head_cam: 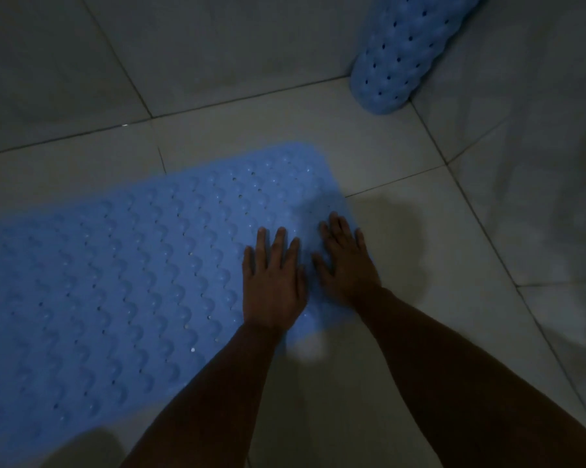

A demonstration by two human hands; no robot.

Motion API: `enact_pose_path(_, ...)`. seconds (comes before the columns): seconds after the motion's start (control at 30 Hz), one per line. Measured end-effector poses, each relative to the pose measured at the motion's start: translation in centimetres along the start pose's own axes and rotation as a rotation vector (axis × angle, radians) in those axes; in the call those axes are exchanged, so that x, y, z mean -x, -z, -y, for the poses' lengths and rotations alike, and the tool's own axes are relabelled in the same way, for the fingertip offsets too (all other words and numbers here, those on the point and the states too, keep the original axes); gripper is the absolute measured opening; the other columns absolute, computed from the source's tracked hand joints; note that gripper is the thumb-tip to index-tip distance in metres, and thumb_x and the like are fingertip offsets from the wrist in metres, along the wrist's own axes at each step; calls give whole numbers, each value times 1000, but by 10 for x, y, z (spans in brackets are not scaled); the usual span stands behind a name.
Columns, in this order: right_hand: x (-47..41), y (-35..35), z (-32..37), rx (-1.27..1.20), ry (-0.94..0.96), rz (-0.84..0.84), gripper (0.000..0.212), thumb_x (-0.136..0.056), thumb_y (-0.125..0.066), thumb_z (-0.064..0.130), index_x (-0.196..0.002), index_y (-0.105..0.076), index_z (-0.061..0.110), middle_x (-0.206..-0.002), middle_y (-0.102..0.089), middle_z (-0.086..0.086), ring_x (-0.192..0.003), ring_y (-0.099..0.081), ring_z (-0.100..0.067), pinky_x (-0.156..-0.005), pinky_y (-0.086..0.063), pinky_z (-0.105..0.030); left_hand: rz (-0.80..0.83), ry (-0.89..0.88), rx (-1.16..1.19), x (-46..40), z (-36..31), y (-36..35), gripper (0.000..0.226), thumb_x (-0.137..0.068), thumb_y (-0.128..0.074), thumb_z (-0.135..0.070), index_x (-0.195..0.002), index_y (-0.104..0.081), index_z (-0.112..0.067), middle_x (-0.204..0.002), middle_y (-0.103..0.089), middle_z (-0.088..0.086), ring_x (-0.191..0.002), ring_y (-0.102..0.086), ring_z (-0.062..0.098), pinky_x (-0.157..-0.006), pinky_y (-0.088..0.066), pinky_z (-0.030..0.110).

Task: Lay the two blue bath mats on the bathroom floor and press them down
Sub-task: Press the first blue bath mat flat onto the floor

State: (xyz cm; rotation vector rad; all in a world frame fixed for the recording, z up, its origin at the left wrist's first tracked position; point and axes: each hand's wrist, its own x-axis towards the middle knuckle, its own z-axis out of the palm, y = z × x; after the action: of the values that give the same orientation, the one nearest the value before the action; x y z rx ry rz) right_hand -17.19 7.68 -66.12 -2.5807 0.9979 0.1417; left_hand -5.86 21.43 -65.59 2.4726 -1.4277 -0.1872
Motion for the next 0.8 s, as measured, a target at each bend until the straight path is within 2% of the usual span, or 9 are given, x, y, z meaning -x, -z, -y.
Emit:
enact_pose_path(0.03, -3, 8, 2, -43, -12, 37, 80, -92, -17, 61, -158, -26, 17, -168, -11, -8, -156, -7, -22, -125, -9, -50, 20, 6, -6, 3, -3, 1, 54, -103, -41, -39, -153, -45, -18, -165, -32, 10, -156, -15, 37, -120, -25, 60)
enact_pose_path(0.1, -15, 36, 6, -115, -37, 103, 78, -90, -18, 58, -148, -47, 16, -162, -32, -12, -149, -33, -27, -120, -27, -46, 69, 14, -33, 4, -9, 3, 58, -102, -37, -40, -155, -41, -18, -167, -27, 10, -157, -10, 37, -121, -22, 61)
enact_pose_path(0.17, -32, 66, 2, -225, -68, 121, 53, -97, -39, 47, -132, -62, 15, -144, -57, -11, -131, -55, -30, -108, -43, -42, 112, 7, -40, 1, -19, 1, 64, -99, -33, -43, -157, -36, -16, -169, -22, 11, -157, -5, 39, -122, -19, 63)
enact_pose_path(0.2, -36, 79, 0, -265, -70, 57, 47, -95, -49, 44, -129, -65, 16, -136, -64, -9, -126, -60, -29, -105, -46, -39, 126, 2, -36, 1, -25, -1, 67, -99, -31, -46, -158, -34, -15, -169, -19, 12, -157, -4, 39, -122, -16, 65)
enact_pose_path(0.33, -48, 89, -12, -240, -1, -314, 41, -89, -52, 38, -115, -72, 13, -117, -73, -8, -111, -67, -27, -98, -45, -30, 142, 44, -93, -5, -44, -19, 78, -101, -22, -64, -163, -18, -16, -171, -3, 13, -157, 9, 38, -123, 0, 66)
enact_pose_path(0.43, -49, 75, -16, -217, 52, -427, 36, -93, -51, 36, -110, -73, 13, -110, -73, -7, -104, -68, -28, -94, -48, -31, 102, 45, -112, -8, -46, -25, 81, -100, -25, -67, -163, -18, -17, -171, -3, 13, -157, 8, 38, -122, 0, 66)
enact_pose_path(0.7, -15, 28, -15, -261, 26, -515, 24, -97, -57, 29, -103, -70, 11, -103, -71, -6, -96, -66, -28, -87, -48, -29, 172, 46, -39, 7, -43, -28, 92, -92, -30, -76, -162, -20, -17, -172, 1, 12, -157, 12, 35, -122, 1, 65)
enact_pose_path(0.8, -12, 23, -10, -251, 3, -476, 26, -96, -55, 32, -101, -70, 12, -101, -71, -7, -95, -66, -30, -85, -50, -33, 237, 34, -45, 6, -42, -25, 100, -86, -26, -80, -164, -10, -20, -171, 11, 14, -155, 19, 36, -121, 6, 65)
